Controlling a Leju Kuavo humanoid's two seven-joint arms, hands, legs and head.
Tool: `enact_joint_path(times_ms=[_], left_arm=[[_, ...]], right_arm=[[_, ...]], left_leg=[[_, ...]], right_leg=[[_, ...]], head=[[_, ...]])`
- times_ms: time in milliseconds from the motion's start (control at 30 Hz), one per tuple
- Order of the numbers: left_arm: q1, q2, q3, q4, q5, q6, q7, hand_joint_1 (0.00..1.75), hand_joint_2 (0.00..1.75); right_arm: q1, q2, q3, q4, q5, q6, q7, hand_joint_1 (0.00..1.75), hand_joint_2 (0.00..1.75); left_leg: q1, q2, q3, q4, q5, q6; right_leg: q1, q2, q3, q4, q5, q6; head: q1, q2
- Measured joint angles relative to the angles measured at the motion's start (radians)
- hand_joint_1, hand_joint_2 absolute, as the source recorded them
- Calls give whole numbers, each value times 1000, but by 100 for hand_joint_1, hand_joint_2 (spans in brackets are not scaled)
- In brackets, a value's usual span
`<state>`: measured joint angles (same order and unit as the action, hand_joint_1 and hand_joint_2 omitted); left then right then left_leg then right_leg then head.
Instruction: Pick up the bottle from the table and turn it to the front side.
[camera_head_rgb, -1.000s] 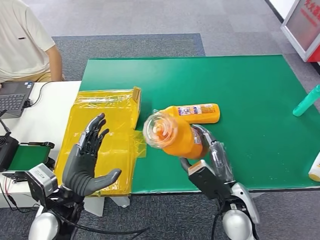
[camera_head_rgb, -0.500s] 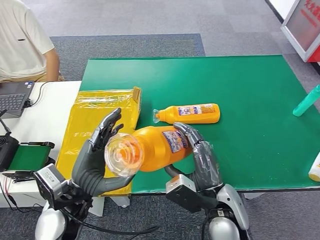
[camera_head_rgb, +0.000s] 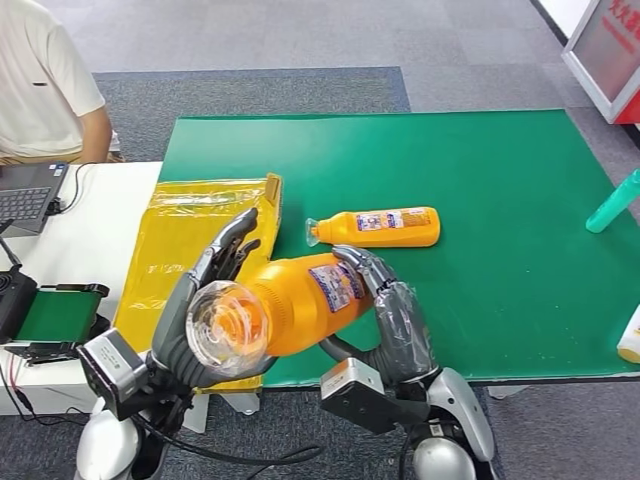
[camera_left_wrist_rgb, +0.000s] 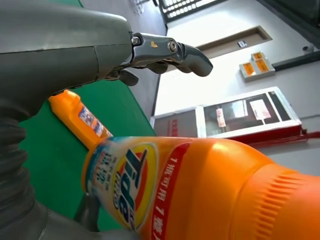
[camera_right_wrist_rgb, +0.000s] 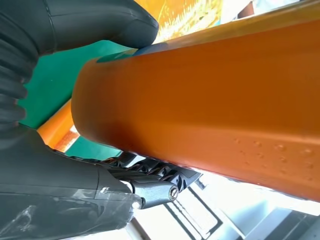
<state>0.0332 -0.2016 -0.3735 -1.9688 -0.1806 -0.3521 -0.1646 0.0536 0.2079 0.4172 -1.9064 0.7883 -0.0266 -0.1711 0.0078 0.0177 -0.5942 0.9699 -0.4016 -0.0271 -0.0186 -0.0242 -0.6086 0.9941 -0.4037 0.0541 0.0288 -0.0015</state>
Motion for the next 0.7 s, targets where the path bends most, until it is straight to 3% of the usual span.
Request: enact_joint_path(times_ms=[133,700], left_arm=[[-11,4,-15,0,-12,7,1,0,175],[-108,16,-167,4,-331,99,-21,0,175]], right_arm=[[0,-3,5,0,-18,9,4,175,175],[-15,-6,25,6,-30,8,22,175,175]], left_leg=[[0,0,0,0,0,0],[0,0,0,0,0,0]], right_leg=[[0,0,0,0,0,0],[0,0,0,0,0,0]], head=[[0,0],[0,0]])
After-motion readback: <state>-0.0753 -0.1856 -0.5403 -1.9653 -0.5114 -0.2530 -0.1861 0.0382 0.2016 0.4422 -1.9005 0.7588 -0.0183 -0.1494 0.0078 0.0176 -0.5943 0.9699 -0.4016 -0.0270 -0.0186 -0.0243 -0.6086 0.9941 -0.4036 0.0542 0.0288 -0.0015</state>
